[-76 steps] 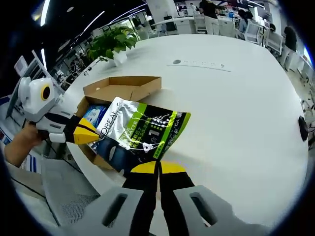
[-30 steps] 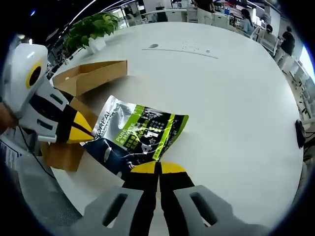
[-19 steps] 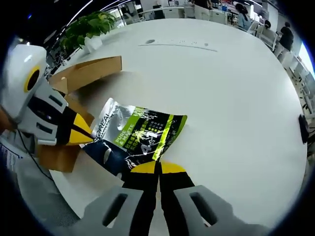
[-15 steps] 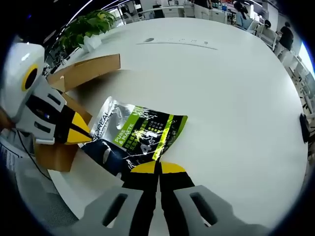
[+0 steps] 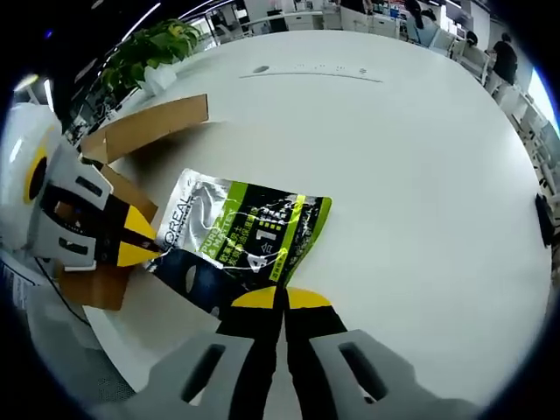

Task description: Operate the shoe box by opening the lid, removing the specified soft item, and placing it in the target area until the item is outside and the box remains undamaged.

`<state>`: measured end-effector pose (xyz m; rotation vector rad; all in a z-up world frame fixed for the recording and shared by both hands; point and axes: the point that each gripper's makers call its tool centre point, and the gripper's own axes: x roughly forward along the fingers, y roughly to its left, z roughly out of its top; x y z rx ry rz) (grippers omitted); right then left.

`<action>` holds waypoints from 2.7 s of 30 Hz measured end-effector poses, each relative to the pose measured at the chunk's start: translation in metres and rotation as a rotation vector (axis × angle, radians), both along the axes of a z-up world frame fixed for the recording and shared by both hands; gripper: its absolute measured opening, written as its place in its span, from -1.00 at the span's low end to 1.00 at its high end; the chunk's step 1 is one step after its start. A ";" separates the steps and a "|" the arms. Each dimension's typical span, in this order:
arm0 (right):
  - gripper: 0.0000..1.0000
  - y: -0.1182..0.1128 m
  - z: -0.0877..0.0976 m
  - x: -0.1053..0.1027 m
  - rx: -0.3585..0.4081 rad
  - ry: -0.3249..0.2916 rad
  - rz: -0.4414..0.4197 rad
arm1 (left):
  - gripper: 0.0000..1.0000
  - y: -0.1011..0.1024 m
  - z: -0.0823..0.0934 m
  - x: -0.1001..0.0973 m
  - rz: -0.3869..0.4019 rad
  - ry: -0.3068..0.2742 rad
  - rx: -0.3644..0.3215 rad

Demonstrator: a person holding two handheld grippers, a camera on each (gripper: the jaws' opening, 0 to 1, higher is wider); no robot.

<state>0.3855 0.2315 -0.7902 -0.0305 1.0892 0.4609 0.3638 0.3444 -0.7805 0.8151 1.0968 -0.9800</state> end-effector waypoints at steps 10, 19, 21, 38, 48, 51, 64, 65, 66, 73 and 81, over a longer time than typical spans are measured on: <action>-0.89 -0.002 0.001 -0.003 -0.037 -0.016 0.034 | -0.71 0.000 0.021 0.000 0.005 -0.040 -0.042; -0.71 -0.002 0.007 -0.008 -0.059 -0.037 0.056 | -0.58 -0.003 0.044 -0.001 0.059 -0.059 -0.139; -0.67 -0.003 0.010 -0.007 -0.061 -0.048 0.055 | -0.54 -0.003 0.049 0.000 0.067 -0.067 -0.163; -0.50 0.000 0.057 -0.020 -0.033 -0.151 0.049 | -0.35 0.013 0.094 -0.008 0.201 -0.095 -0.372; -0.44 0.023 0.099 -0.030 0.035 -0.231 0.045 | -0.14 0.040 0.115 -0.017 0.243 -0.133 -0.456; -0.42 0.032 0.108 -0.034 0.048 -0.246 0.058 | -0.10 0.051 0.121 -0.019 0.264 -0.146 -0.481; -0.33 0.076 0.132 -0.047 0.097 -0.281 0.145 | 0.08 0.100 0.133 -0.026 0.352 -0.207 -0.542; -0.33 0.079 0.133 -0.048 0.100 -0.282 0.152 | 0.09 0.105 0.134 -0.027 0.357 -0.212 -0.545; -0.32 0.084 0.134 -0.048 0.104 -0.282 0.161 | 0.10 0.108 0.135 -0.028 0.360 -0.216 -0.551; -0.30 0.113 0.139 -0.051 0.151 -0.296 0.210 | 0.18 0.140 0.137 -0.038 0.420 -0.232 -0.568; -0.26 0.143 0.138 -0.057 0.179 -0.290 0.280 | 0.22 0.171 0.139 -0.049 0.472 -0.255 -0.570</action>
